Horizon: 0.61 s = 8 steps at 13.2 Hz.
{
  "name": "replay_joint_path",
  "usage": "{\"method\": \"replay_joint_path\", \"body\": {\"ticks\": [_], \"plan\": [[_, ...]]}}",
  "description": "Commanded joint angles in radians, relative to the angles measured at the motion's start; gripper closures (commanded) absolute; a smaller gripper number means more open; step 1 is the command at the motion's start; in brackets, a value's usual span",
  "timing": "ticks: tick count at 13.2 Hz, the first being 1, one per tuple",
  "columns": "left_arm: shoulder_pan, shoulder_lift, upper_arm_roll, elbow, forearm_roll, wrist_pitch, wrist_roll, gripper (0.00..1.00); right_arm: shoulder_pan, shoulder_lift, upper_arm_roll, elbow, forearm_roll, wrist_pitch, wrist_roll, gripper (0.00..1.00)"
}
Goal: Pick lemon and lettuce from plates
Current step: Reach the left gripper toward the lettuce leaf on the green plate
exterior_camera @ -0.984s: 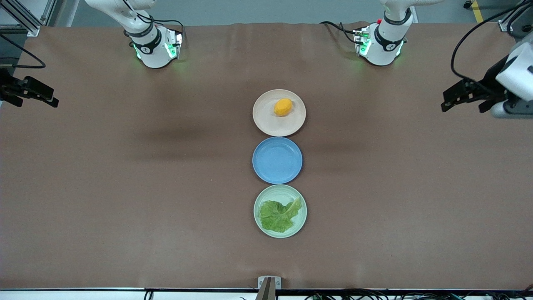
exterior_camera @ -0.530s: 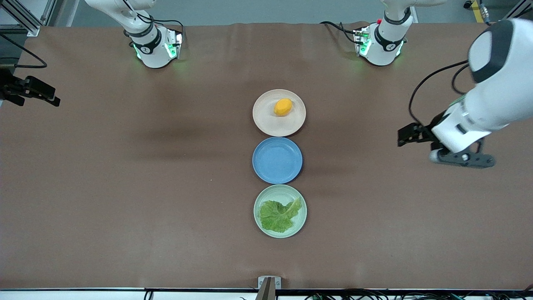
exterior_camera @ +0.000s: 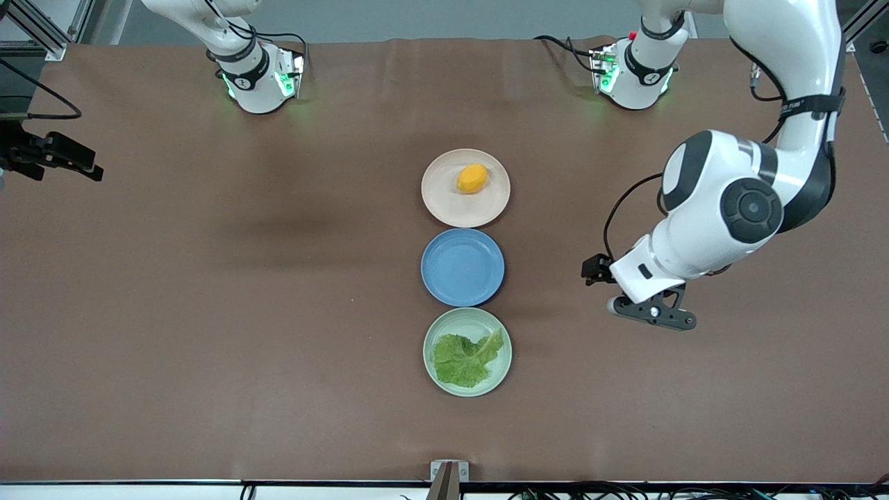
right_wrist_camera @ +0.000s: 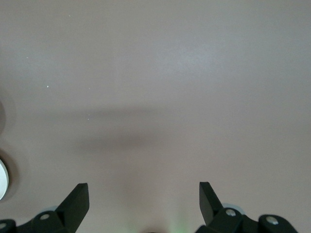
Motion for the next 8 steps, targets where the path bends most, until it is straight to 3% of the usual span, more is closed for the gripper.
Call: {"method": "replay_joint_path", "body": {"ticks": [1,4,8], "plan": [[-0.03,0.051,0.002,0.028,0.025,0.021,-0.003,0.0,-0.001,0.013,-0.002,0.02,0.01,0.01,-0.006,0.0],[-0.049,0.121,0.0,0.031,0.023,0.128,-0.003,0.0,0.002,0.043,-0.002,0.023,-0.002,0.044,-0.008,0.0],[-0.112,0.248,0.01,0.122,0.049,0.246,0.014,0.0,0.02,0.103,0.003,0.022,-0.002,0.032,0.006,0.0]]}}
